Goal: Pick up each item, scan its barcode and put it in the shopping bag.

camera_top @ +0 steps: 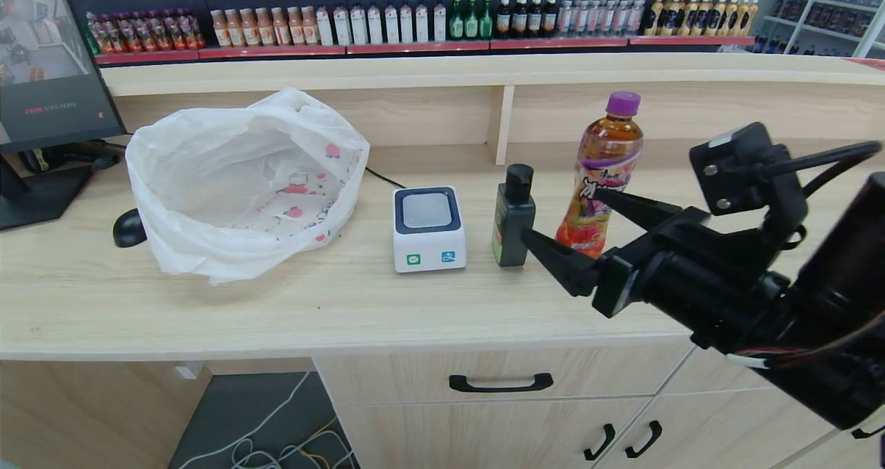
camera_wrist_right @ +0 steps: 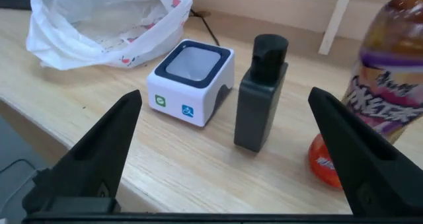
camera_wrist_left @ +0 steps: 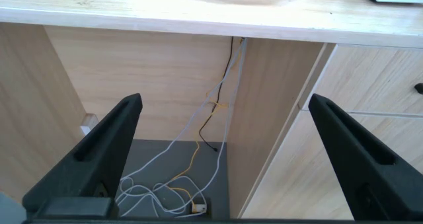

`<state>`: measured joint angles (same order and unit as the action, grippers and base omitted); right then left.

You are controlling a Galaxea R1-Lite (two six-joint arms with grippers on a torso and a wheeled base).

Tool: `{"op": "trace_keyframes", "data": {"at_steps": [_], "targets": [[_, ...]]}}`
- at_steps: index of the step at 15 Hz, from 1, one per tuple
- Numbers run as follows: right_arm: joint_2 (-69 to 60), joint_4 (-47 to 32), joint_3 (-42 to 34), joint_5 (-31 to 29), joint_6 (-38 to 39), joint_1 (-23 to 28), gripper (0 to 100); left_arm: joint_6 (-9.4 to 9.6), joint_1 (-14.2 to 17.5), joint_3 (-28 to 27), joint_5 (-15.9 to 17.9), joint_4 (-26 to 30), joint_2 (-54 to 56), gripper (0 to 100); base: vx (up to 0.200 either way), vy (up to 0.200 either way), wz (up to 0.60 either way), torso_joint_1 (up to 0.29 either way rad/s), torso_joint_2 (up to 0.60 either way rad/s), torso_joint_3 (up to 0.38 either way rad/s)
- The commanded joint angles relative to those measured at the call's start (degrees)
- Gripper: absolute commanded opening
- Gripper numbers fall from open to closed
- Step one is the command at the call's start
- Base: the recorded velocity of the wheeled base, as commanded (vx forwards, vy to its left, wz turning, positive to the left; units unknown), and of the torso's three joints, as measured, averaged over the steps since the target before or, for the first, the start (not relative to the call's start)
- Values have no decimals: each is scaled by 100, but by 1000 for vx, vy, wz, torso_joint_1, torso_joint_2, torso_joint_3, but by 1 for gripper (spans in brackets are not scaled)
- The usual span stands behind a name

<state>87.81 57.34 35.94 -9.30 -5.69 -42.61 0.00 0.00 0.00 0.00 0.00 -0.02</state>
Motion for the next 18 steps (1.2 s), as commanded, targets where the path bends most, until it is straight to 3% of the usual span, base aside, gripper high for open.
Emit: {"op": "trace_keyframes", "data": {"at_steps": [1, 5, 9, 12, 18], "targets": [[703, 154, 106, -362, 288, -415, 100, 0, 0, 0, 0, 0, 2, 100, 0, 0, 0, 0, 0, 0], [1080, 163, 651, -1346, 306, -442, 100, 0, 0, 0, 0, 0, 2, 100, 0, 0, 0, 0, 0, 0], [1379, 286, 757, -1575, 33, -389, 100, 0, 0, 0, 0, 0, 2, 100, 0, 0, 0, 0, 0, 0], [1880, 1077, 783, -2049, -37, -362, 100, 0, -9, 0, 0, 0, 2, 100, 0, 0, 0, 0, 0, 0], [2355, 1235, 1390, -2085, -107, 95, 100, 0, 0, 0, 0, 0, 2, 100, 0, 0, 0, 0, 0, 0]]}}
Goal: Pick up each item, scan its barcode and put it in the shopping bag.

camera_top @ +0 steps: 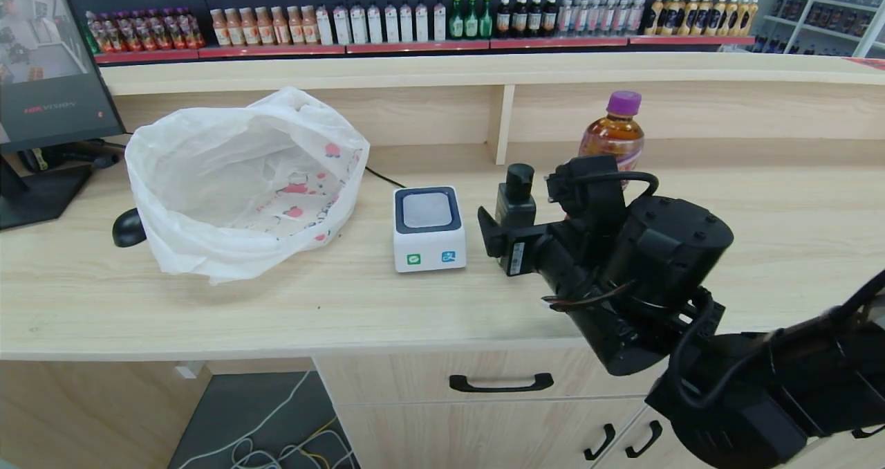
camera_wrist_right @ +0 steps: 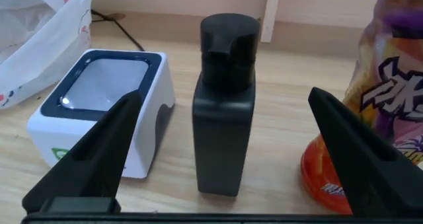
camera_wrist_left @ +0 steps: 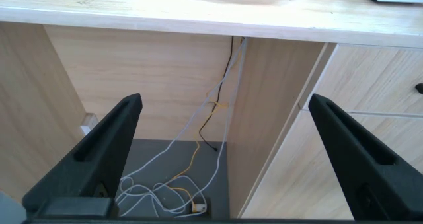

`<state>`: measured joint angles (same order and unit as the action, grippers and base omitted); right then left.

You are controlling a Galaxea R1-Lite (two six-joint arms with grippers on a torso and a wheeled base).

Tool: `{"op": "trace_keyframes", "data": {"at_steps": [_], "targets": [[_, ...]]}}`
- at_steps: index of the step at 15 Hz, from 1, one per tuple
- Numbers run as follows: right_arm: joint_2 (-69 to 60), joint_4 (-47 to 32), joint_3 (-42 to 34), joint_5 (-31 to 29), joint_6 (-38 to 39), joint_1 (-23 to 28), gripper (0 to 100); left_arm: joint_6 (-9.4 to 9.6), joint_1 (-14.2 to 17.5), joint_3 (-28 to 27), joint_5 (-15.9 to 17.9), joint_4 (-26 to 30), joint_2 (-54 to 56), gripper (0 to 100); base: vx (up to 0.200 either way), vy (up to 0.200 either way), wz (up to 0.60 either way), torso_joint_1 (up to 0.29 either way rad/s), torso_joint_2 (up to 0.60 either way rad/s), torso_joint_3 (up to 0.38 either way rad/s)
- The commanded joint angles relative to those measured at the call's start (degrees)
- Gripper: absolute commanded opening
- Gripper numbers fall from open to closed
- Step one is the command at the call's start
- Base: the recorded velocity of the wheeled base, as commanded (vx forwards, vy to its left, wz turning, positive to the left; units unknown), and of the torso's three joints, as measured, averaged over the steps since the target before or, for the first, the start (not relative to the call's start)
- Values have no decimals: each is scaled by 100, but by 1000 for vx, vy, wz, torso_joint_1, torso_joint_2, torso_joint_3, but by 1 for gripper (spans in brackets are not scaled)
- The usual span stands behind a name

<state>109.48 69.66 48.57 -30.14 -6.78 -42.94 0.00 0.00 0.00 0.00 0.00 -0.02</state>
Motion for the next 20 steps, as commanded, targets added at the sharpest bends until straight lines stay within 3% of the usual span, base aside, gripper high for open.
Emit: {"op": "trace_keyframes", "data": {"at_steps": [1, 11, 20], "targets": [[223, 22, 197, -1, 1, 180, 100, 0, 0, 0, 0, 0, 2, 100, 0, 0, 0, 0, 0, 0], [600, 39, 663, 52, 45, 532, 100, 0, 0, 0, 0, 0, 2, 100, 0, 0, 0, 0, 0, 0], [917, 162, 944, 60, 45, 409, 100, 0, 0, 0, 0, 0, 2, 100, 0, 0, 0, 0, 0, 0]]}}
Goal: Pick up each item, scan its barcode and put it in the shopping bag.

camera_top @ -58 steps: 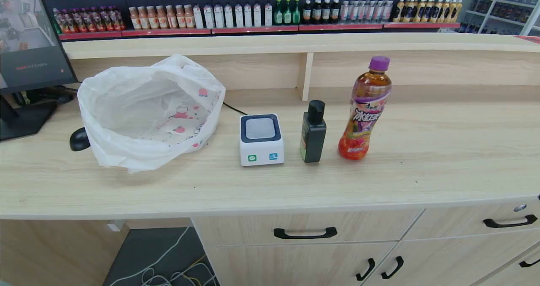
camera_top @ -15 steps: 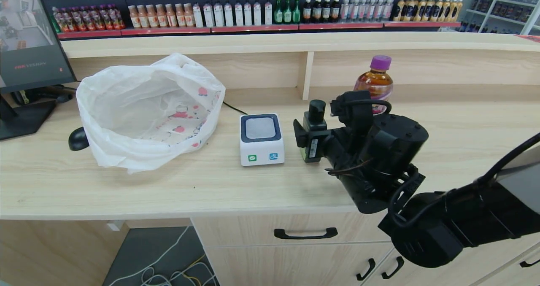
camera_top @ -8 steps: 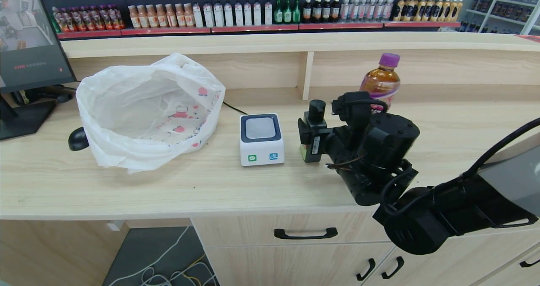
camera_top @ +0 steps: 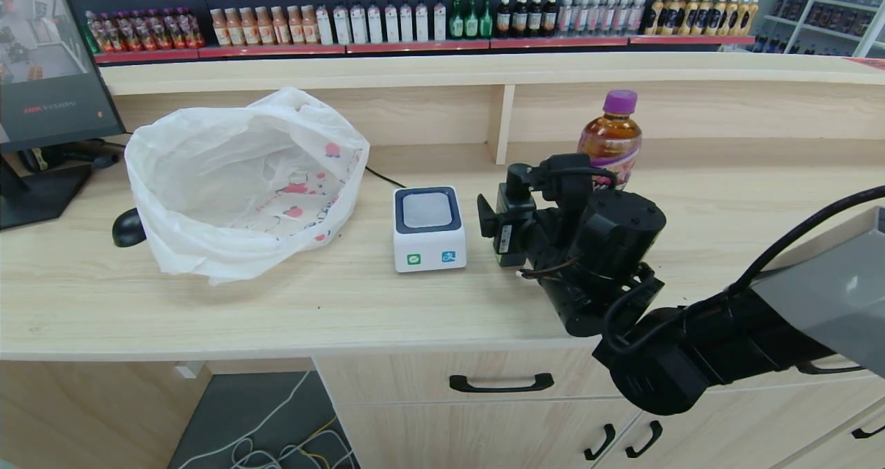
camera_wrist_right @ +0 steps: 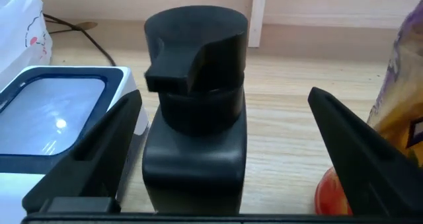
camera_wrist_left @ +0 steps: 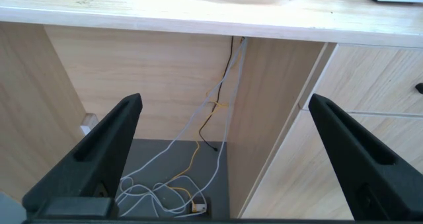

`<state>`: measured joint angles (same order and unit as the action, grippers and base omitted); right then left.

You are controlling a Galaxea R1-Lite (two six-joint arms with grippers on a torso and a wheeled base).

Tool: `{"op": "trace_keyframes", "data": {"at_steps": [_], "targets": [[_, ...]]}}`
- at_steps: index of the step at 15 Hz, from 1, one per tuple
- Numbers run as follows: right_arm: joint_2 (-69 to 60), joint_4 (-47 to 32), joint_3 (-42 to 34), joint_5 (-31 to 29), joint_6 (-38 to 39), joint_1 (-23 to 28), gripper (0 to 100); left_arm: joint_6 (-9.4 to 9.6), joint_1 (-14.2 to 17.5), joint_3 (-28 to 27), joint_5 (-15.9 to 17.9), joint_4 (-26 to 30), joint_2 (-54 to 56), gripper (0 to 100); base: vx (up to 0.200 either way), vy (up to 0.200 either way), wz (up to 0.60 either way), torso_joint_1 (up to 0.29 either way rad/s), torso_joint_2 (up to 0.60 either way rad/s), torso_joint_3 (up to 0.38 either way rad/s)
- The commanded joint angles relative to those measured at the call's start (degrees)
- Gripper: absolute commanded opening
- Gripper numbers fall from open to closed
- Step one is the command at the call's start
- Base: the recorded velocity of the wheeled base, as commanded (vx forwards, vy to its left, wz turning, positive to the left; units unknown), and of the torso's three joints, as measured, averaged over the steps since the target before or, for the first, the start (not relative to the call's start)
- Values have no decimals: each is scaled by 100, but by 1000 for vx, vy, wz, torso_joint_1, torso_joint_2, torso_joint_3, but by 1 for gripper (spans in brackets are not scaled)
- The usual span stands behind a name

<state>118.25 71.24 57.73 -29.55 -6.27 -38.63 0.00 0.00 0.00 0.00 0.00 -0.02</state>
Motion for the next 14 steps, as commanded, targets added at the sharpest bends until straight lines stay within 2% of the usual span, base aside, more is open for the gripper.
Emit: {"op": "trace_keyframes", "data": {"at_steps": [1, 8, 14], "targets": [[32, 4, 19, 2, 3, -22, 100, 0, 0, 0, 0, 0, 2, 100, 0, 0, 0, 0, 0, 0], [102, 364, -254, -7, 11, -13, 100, 0, 0, 0, 0, 0, 2, 100, 0, 0, 0, 0, 0, 0], [357, 487, -192, -42, 3, 5, 100, 0, 0, 0, 0, 0, 2, 100, 0, 0, 0, 0, 0, 0]]}}
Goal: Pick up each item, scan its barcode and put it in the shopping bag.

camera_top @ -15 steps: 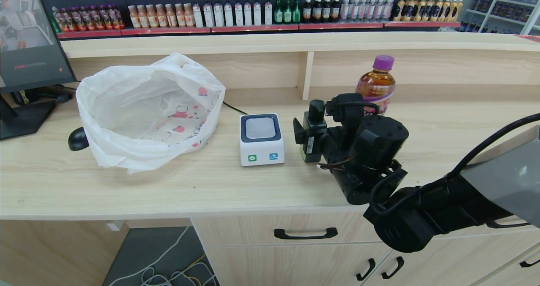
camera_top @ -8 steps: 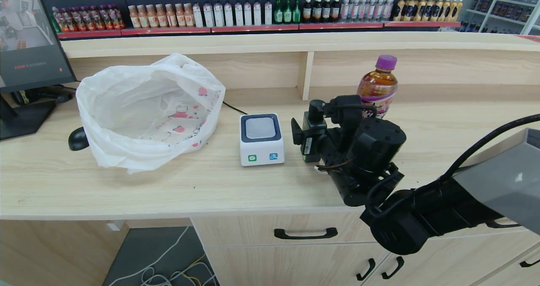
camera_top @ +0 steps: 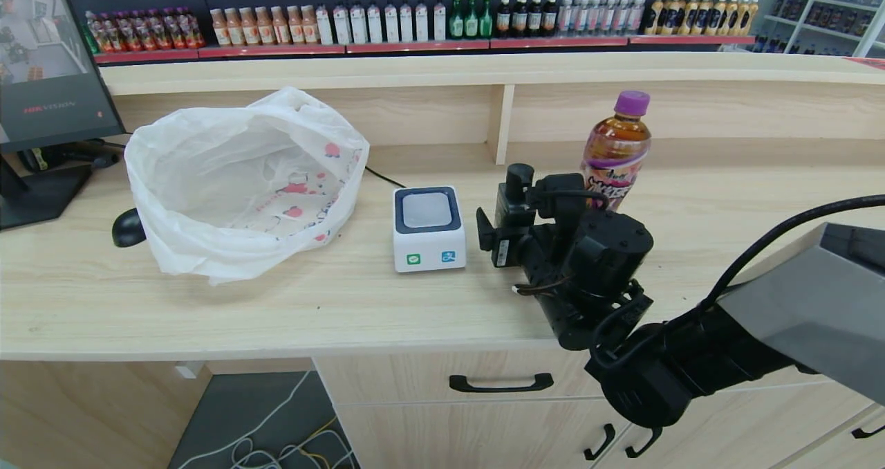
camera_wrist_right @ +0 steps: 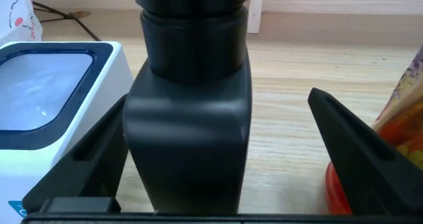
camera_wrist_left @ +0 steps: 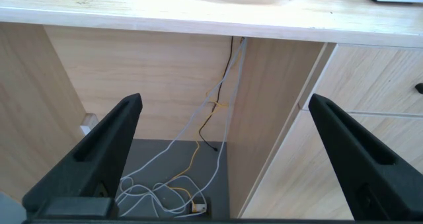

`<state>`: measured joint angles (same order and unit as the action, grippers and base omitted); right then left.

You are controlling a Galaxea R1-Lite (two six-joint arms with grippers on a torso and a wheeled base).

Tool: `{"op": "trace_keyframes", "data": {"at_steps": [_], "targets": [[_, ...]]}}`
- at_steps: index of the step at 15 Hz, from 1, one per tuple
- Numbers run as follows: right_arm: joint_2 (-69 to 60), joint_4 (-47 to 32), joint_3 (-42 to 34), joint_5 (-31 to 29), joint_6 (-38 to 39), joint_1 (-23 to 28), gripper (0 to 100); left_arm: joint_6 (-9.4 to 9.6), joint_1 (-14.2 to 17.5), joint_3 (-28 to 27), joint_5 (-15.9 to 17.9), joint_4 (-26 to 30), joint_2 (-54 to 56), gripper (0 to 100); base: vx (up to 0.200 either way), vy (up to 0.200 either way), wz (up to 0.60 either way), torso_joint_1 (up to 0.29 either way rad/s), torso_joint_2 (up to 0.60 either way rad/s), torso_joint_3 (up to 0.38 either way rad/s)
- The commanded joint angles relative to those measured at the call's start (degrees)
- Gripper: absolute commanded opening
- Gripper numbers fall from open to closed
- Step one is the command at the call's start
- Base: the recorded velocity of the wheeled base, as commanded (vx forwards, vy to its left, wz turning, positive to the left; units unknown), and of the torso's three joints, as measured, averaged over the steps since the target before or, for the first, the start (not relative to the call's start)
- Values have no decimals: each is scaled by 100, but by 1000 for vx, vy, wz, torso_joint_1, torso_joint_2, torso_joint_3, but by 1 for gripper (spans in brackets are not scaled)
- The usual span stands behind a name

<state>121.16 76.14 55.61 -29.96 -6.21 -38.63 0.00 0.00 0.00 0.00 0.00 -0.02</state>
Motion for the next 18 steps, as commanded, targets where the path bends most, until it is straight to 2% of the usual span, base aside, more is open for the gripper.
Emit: {"op": "trace_keyframes", "data": {"at_steps": [1, 5, 6, 15, 17, 18], "targets": [[83, 41, 20, -1, -4, 22, 100, 0, 0, 0, 0, 0, 2, 100, 0, 0, 0, 0, 0, 0], [188, 111, 81, -1, -4, 40, 100, 0, 0, 0, 0, 0, 2, 100, 0, 0, 0, 0, 0, 0], [197, 111, 99, -1, -4, 40, 0, 0, 0, 0, 0, 0, 2, 100, 0, 0, 0, 0, 0, 0], [-31, 252, 11, -1, -74, -224, 0, 0, 0, 0, 0, 0, 2, 100, 0, 0, 0, 0, 0, 0], [-181, 278, -138, -1, -144, -320, 0, 0, 0, 0, 0, 0, 2, 100, 0, 0, 0, 0, 0, 0], [-462, 287, -446, -9, -153, -426, 0, 0, 0, 0, 0, 0, 2, 100, 0, 0, 0, 0, 0, 0]]}}
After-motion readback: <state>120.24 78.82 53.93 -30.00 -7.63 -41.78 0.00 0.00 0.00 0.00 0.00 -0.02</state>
